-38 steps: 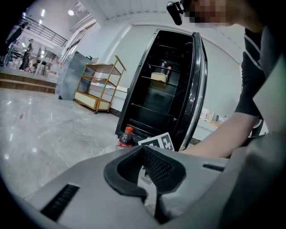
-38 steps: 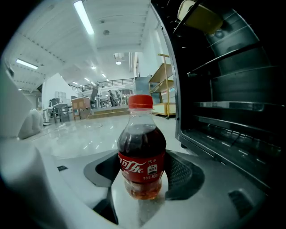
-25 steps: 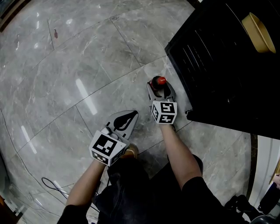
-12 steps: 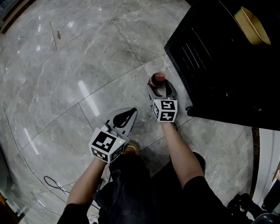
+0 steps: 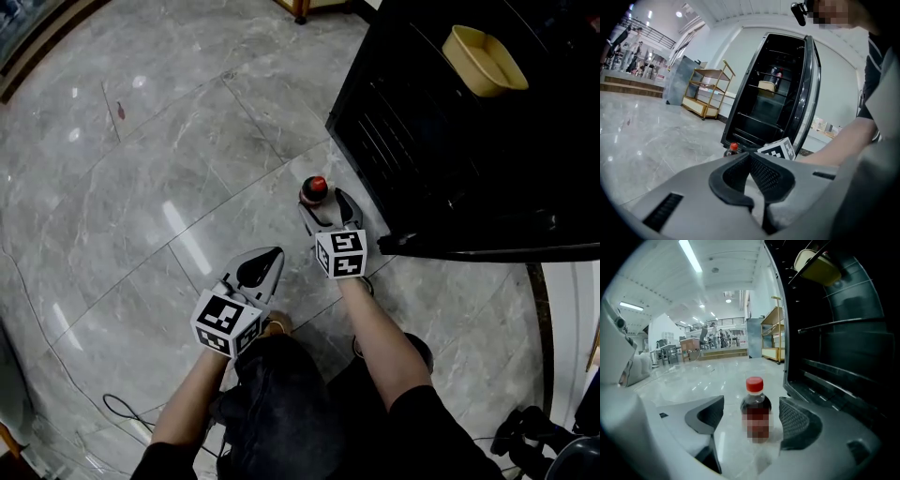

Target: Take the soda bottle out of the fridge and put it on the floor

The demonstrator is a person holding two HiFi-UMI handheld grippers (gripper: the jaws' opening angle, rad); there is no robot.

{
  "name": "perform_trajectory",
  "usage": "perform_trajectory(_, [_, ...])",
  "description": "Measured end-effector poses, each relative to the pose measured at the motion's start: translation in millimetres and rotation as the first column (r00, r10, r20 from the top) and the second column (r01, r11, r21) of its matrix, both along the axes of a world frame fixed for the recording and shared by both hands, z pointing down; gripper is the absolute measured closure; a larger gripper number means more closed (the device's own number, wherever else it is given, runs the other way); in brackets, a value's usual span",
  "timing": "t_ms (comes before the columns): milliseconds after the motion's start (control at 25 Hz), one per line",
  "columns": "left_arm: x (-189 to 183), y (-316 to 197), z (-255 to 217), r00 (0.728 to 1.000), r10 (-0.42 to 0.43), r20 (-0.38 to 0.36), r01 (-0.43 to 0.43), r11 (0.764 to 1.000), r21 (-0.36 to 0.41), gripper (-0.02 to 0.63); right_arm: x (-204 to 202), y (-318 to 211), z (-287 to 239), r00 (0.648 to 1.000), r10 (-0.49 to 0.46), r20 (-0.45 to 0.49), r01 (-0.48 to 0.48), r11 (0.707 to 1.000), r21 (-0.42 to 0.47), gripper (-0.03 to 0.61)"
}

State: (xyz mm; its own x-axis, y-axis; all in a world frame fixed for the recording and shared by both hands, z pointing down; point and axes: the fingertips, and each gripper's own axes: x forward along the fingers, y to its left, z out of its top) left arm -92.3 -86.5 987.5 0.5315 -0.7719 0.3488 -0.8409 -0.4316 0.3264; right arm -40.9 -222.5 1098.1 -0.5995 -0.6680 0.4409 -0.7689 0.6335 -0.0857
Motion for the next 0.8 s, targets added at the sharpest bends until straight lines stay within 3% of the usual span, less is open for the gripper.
perform_trajectory(240, [-2, -9, -88, 1.0, -0.014, -0.008, 0.013, 0.999, -0.034, 0.607, 8, 4, -95, 1.0, -0.006, 0.011, 0.006, 0.999, -0.039, 0.222])
perform_trajectory(480, [-16, -4, -226, 1.0, -0.026, -0.01, 0.025, 0.997, -0.073, 0.607, 3, 16, -248, 0.999, -0.032, 0.024, 0.033, 0.999, -0.039, 0.222])
perform_trajectory(800, [-25, -7, -422, 1.0, -0.008, -0.011, 0.007, 0.997, -0.078, 0.607, -5, 12, -452, 0.997, 0.016, 0.081, -0.012, 0.999, -0.048, 0.222])
